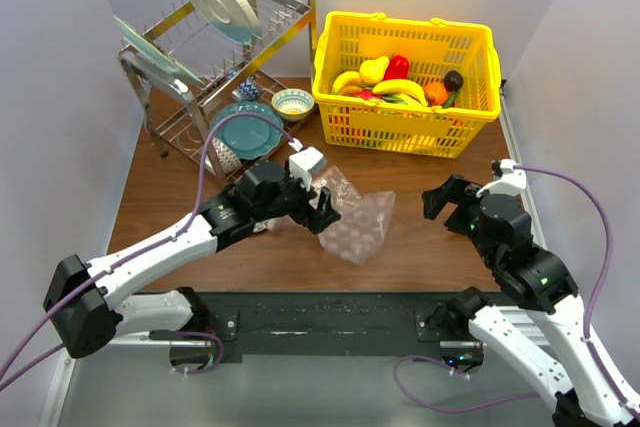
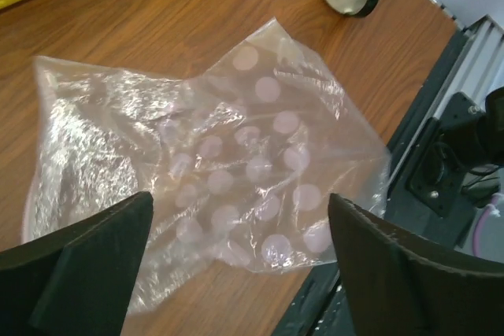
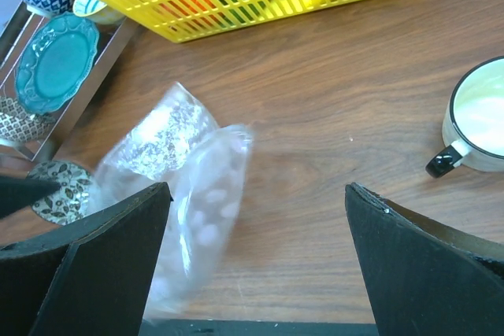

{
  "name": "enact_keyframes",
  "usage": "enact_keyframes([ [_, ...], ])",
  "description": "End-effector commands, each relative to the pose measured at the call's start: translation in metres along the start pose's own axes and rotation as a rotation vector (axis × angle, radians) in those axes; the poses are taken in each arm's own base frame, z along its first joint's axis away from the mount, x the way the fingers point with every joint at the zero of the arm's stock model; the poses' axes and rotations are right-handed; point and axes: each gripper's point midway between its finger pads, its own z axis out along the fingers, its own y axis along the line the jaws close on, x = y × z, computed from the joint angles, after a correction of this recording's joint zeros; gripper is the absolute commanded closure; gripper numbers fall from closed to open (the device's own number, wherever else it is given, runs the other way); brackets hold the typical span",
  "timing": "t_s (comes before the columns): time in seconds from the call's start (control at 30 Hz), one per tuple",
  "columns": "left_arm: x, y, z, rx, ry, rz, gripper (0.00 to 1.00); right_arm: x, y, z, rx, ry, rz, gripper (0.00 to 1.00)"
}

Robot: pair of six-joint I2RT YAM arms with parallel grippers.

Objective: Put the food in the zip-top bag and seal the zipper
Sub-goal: Place the zipper food storage bag at the center of the board.

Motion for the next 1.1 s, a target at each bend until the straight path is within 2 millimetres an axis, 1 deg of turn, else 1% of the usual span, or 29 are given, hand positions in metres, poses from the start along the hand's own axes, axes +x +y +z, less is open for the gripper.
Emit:
enact_keyframes([
  [0.0, -0.033, -0.020, -0.008, 0.063, -0.097, 0.021, 0.00, 0.001, 0.013, 0.003, -0.044, 0.029, -0.009, 0.04],
  [0.07, -0.034, -0.017, -0.015, 0.036, -0.089, 0.016, 0.00, 0.010, 0.027, 0.006, -0.116, 0.081, -0.038, 0.05],
  [0.1, -0.039, -0.016, -0.019, 0.024, -0.097, 0.016, 0.00, 0.021, 0.031, 0.014, -0.126, 0.130, -0.058, 0.05],
  [0.13, -0.040, -0.016, -0.023, 0.014, -0.095, 0.015, 0.00, 0.032, 0.046, 0.015, -0.202, 0.189, -0.068, 0.06],
  [0.17, -0.034, -0.008, -0.027, -0.035, -0.066, 0.009, 0.00, 0.039, 0.052, 0.017, -0.236, 0.224, -0.092, 0.09],
  [0.2, -0.037, -0.005, -0.030, -0.054, -0.064, 0.011, 0.00, 0.058, 0.054, 0.027, -0.242, 0.299, -0.105, 0.11],
  [0.23, -0.036, 0.002, -0.033, -0.097, -0.064, 0.016, 0.00, 0.063, 0.058, 0.032, -0.255, 0.316, -0.107, 0.11],
  [0.27, -0.029, 0.009, -0.037, -0.135, -0.039, 0.013, 0.00, 0.075, 0.066, 0.032, -0.299, 0.375, -0.108, 0.15],
  [0.3, -0.026, 0.013, -0.040, -0.158, -0.031, 0.010, 0.00, 0.087, 0.066, 0.039, -0.295, 0.425, -0.111, 0.17],
  [0.33, -0.027, 0.025, -0.046, -0.228, -0.046, 0.008, 0.00, 0.090, 0.071, 0.043, -0.316, 0.436, -0.111, 0.19],
  [0.37, -0.018, 0.030, -0.051, -0.260, -0.024, 0.004, 0.00, 0.095, 0.077, 0.043, -0.345, 0.462, -0.105, 0.21],
  [0.4, -0.017, 0.035, -0.055, -0.284, -0.026, -0.001, 0.00, 0.097, 0.080, 0.045, -0.354, 0.470, -0.105, 0.21],
  [0.47, -0.011, 0.041, -0.067, -0.325, -0.040, -0.020, 0.00, 0.096, 0.091, 0.052, -0.382, 0.473, -0.104, 0.22],
  [0.5, -0.013, 0.041, -0.075, -0.330, -0.064, -0.043, 0.00, 0.099, 0.096, 0.058, -0.384, 0.483, -0.111, 0.22],
  [0.53, -0.008, 0.044, -0.079, -0.348, -0.052, -0.051, 0.00, 0.101, 0.100, 0.060, -0.385, 0.490, -0.120, 0.22],
  [0.57, -0.007, 0.046, -0.083, -0.359, -0.051, -0.058, 0.00, 0.100, 0.113, 0.057, -0.412, 0.491, -0.139, 0.22],
  [0.6, -0.006, 0.046, -0.087, -0.370, -0.054, -0.073, 0.00, 0.099, 0.115, 0.061, -0.388, 0.475, -0.158, 0.22],
  [0.63, 0.000, 0.053, -0.093, -0.408, -0.034, -0.081, 0.00, 0.107, 0.119, 0.067, -0.368, 0.494, -0.184, 0.22],
  [0.67, 0.001, 0.056, -0.096, -0.428, -0.030, -0.090, 0.00, 0.108, 0.136, 0.062, -0.393, 0.489, -0.218, 0.22],
  [0.7, 0.002, 0.058, -0.100, -0.447, -0.027, -0.102, 0.00, 0.108, 0.139, 0.066, -0.360, 0.472, -0.245, 0.22],
  [0.73, 0.007, 0.064, -0.105, -0.478, -0.014, -0.108, 0.00, 0.120, 0.141, 0.075, -0.317, 0.497, -0.272, 0.22],
  [0.77, 0.008, 0.066, -0.108, -0.492, -0.015, -0.114, 0.00, 0.119, 0.158, 0.072, -0.330, 0.486, -0.289, 0.22],
  [0.8, 0.007, 0.066, -0.112, -0.494, -0.025, -0.119, 0.00, 0.120, 0.153, 0.081, -0.254, 0.472, -0.307, 0.22],
  [0.87, 0.008, 0.067, -0.118, -0.506, -0.031, -0.125, 0.00, 0.131, 0.168, 0.091, -0.201, 0.495, -0.295, 0.22],
  [0.9, 0.005, 0.065, -0.124, -0.500, -0.055, -0.131, 0.00, 0.135, 0.168, 0.094, -0.166, 0.503, -0.295, 0.22],
  [0.93, 0.005, 0.066, -0.129, -0.508, -0.064, -0.133, 0.00, 0.133, 0.169, 0.100, -0.109, 0.477, -0.252, 0.22],
  [1.0, 0.001, 0.065, -0.139, -0.511, -0.098, -0.137, 0.00, 0.144, 0.184, 0.104, -0.081, 0.465, -0.250, 0.21],
  [1.03, 0.002, 0.068, -0.144, -0.528, -0.104, -0.138, 0.00, 0.142, 0.185, 0.110, -0.031, 0.421, -0.212, 0.21],
  [1.07, 0.000, 0.069, -0.148, -0.538, -0.119, -0.140, 0.00, 0.143, 0.197, 0.105, -0.036, 0.406, -0.198, 0.20],
])
